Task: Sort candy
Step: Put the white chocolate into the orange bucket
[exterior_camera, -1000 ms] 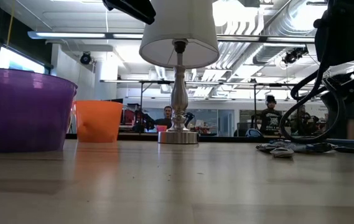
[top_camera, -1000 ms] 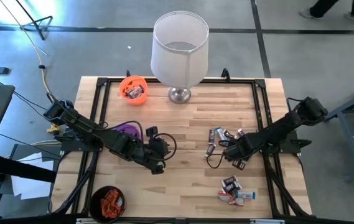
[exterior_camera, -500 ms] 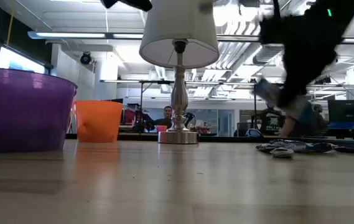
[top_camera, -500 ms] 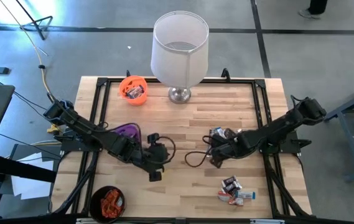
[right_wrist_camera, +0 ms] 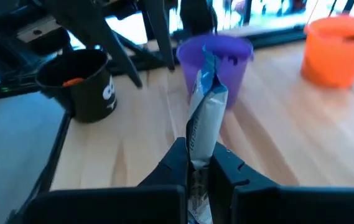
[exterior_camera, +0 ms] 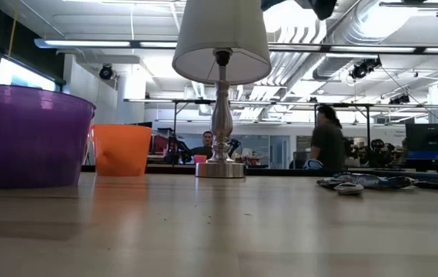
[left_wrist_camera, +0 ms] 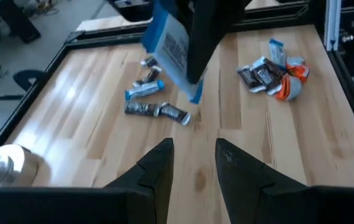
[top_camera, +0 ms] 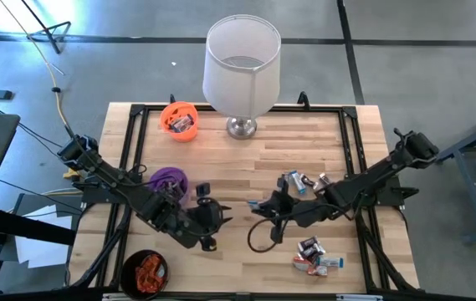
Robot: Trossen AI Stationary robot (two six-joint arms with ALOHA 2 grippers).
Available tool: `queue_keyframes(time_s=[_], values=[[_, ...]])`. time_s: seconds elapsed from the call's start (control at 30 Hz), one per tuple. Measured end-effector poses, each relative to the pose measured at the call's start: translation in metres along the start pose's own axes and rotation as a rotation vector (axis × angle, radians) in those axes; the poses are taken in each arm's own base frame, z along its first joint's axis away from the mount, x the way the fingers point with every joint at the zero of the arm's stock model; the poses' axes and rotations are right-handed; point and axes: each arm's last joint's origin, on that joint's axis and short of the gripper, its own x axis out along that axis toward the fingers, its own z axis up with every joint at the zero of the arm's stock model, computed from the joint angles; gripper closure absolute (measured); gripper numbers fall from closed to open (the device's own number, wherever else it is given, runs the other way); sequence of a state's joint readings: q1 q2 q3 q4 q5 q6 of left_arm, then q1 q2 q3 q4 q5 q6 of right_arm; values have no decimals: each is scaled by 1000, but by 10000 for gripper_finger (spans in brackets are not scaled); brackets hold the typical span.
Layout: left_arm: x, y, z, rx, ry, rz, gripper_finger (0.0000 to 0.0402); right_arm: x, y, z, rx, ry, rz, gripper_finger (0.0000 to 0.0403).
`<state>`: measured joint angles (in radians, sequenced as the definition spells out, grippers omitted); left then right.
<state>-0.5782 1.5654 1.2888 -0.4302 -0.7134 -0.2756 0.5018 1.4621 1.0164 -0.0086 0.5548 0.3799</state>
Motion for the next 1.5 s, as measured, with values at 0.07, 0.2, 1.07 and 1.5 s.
queue_keyframes(time_s=[0.07, 0.2, 1.07, 1.5], values=[[0, 0, 2, 15, -15, -5, 296, 2, 4, -1, -30, -29, -14, 390], [0, -1, 6, 55, -47, -10, 296, 10, 8, -4, -57, -57, -20, 390], [23, 8, 11, 40, -48, -116, 296, 31, 26, -16, -162, -148, 22, 389], [27, 7, 15, 73, -83, -155, 296, 33, 25, -15, -158, -152, 16, 389]])
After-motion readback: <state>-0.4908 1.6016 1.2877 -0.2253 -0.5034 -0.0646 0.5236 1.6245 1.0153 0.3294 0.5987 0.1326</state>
